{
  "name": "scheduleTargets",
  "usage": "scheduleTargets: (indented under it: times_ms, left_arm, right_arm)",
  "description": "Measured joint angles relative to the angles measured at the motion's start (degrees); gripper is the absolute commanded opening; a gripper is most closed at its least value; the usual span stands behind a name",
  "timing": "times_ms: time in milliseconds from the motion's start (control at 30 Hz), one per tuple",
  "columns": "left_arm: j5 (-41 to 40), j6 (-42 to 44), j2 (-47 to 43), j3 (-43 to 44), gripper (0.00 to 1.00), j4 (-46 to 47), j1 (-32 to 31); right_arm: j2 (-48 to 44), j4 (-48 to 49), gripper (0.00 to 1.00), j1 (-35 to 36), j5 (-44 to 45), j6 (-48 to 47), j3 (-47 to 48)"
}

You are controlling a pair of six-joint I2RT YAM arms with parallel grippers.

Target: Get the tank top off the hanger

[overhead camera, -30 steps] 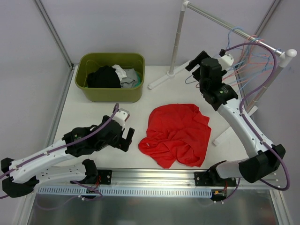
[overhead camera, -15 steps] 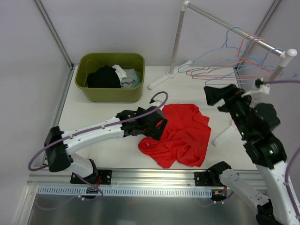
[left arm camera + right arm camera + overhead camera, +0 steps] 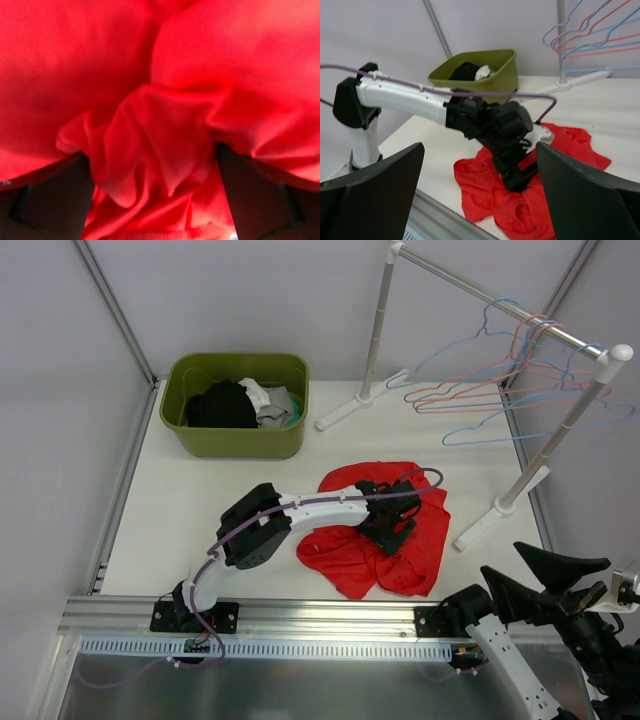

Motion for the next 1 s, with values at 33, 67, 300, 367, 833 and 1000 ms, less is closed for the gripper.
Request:
scheduleTargets:
  times_ms: [33,67,300,367,833,1000]
  left_arm:
    - [-0.07,0.09,2.01,1.6,0.99,-0.74,-0.5]
    - [-0.42,-0.02,2.29,2.67,0.95,-0.59,-0.79]
    - [-1.57,-3.82,3.21,2.36,0.0,3.8,-3.39]
    - [-3.54,-5.01,1.97,0.37,0.0,5.31,-3.85]
    - [-23.04,-6.91,-36.48,-3.85,0.0,-12.76,-0.61]
    - [-27.91,-2.75,-38.71,12.74,0.0,-17.94,7.15]
  right_arm:
    - [-0.66,-1.18,1.0,0.0,-1.29,-0.22,0.11]
    - [-1.14,-2.21,0.99,0.0,-2.43,-0.33,0.13]
    - [-2.4,-6.82,1.0,0.0,-6.71,-0.55,0.13]
    - [-2.47,-7.21,0.99,0.0,-7.15,-0.55,0.13]
    - [-2.49,-7.72,0.99,0.0,-7.3,-0.07,-1.88]
    - [-2.49,-8.26,0.99,0.0,-6.75,0.0,-2.64]
